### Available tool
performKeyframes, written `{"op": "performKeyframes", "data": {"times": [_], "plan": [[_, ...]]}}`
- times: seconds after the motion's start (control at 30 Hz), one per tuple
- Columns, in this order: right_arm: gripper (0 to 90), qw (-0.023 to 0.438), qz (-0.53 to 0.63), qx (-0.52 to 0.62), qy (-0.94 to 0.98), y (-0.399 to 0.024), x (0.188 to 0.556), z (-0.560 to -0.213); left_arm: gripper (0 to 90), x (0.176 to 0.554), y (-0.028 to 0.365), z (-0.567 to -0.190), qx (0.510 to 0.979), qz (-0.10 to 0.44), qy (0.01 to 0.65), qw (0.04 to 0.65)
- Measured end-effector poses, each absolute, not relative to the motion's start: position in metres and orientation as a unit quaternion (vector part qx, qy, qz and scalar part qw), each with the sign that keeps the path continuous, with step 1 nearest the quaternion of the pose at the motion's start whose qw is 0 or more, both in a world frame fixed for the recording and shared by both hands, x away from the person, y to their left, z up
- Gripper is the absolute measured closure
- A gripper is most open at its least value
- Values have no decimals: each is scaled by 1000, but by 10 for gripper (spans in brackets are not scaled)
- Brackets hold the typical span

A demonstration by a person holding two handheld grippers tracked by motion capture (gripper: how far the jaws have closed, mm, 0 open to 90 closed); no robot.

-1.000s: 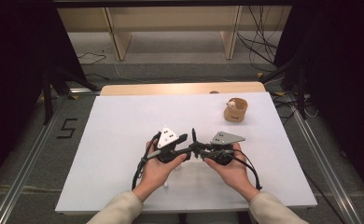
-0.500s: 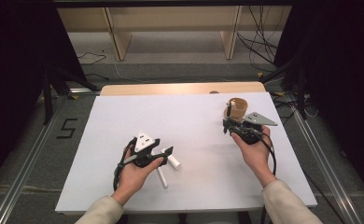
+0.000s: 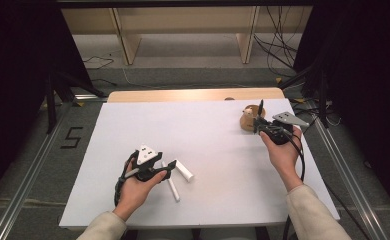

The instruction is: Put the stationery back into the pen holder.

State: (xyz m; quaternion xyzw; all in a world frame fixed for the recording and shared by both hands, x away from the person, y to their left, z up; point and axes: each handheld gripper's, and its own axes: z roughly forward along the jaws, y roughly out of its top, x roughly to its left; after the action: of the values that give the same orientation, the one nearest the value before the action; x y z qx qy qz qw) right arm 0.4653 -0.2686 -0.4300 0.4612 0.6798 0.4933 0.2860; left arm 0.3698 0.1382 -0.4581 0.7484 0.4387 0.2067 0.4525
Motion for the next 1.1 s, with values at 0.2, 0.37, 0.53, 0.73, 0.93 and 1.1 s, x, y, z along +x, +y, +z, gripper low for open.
{"op": "performKeyframes", "data": {"times": [0.2,0.37,0.53,0.73,0.93,1.1], "plan": [[770,294,490,467,675,-273,472,-429,383,370,140,-462,750,207,439,450],[770,298,487,472,672,-276,476,-428,381,370,141,-462,748,207,442,449],[770,302,484,475,669,-278,481,-428,378,371,141,-463,751,207,442,445],[770,308,484,476,666,-278,486,-426,378,371,141,-464,751,207,443,444],[770,312,489,478,660,-278,491,-422,376,372,142,-465,752,210,442,441],[770,318,491,478,656,-279,494,-419,374,372,143,-466,752,210,443,441]]}}
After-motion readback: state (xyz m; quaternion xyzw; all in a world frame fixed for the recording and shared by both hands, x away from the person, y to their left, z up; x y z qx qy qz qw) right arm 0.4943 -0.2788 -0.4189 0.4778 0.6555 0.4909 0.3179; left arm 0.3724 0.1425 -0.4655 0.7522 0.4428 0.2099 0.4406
